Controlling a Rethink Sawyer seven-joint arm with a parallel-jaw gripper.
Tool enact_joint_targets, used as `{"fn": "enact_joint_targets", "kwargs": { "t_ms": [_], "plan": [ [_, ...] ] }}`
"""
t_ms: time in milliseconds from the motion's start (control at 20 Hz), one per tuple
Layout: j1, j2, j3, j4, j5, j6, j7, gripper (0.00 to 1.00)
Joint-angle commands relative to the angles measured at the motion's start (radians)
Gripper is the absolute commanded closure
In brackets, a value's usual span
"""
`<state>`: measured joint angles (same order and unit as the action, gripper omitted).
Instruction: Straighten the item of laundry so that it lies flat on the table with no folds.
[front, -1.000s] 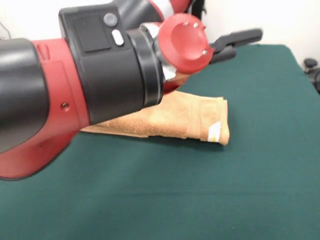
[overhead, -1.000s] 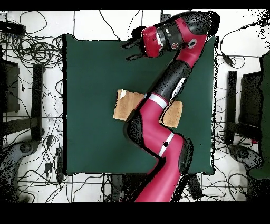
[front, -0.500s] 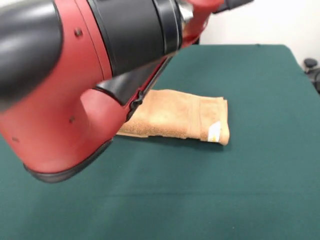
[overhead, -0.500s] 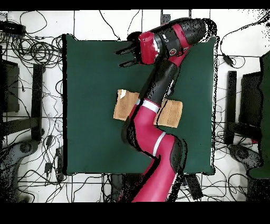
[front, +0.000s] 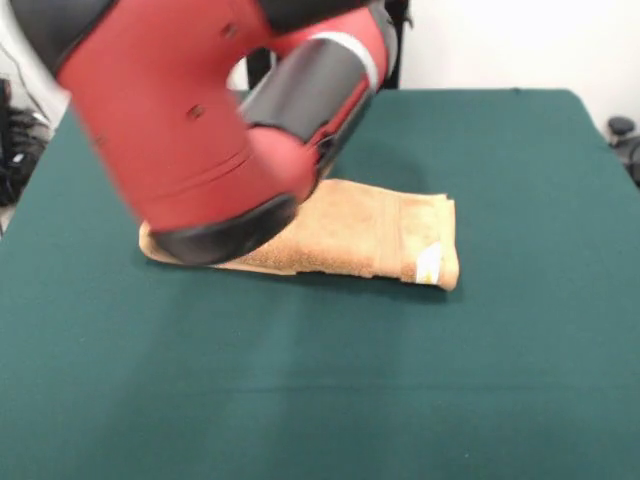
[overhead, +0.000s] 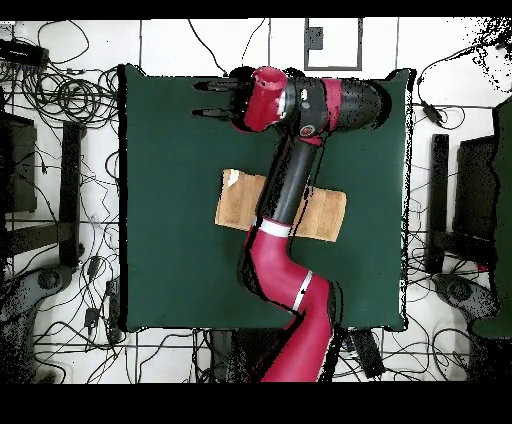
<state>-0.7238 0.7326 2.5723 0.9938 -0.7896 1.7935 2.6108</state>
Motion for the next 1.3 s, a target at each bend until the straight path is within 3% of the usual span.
{"fn": "enact_joint_targets", "kwargs": {
  "t_ms": [50, 300, 500, 600, 650, 700, 750, 900, 950, 1050, 1300],
  "plan": [
    [0.034, 0.191, -0.065, 0.414, 0.133, -0.238, 0.092, 0.0],
    [-0.008, 0.218, -0.155, 0.527, 0.151, -0.346, 0.064, 0.0],
    [-0.085, 0.231, -0.265, 0.622, 0.108, -0.387, 0.101, 0.0],
    [-0.203, 0.112, -0.434, 0.64, -0.041, -0.321, 0.072, 0.0],
    [-0.267, -0.019, -0.536, 0.639, -0.156, -0.275, 0.041, 0.0],
    [-0.288, -0.087, -0.578, 0.643, -0.208, -0.274, 0.027, 0.0],
    [-0.32, -0.214, -0.637, 0.657, -0.324, -0.267, 0.026, 0.0],
    [-0.337, -0.516, -0.7, 0.713, -0.565, -0.278, 0.026, 0.0],
    [-0.329, -0.678, -0.701, 0.752, -0.689, -0.255, 0.004, 0.0],
    [-0.307, -0.86, -0.695, 0.789, -0.759, -0.205, -0.015, 0.0],
    [-0.282, -1.109, -0.61, 0.866, -0.712, -0.062, 0.017, 0.0]
  ]
}}
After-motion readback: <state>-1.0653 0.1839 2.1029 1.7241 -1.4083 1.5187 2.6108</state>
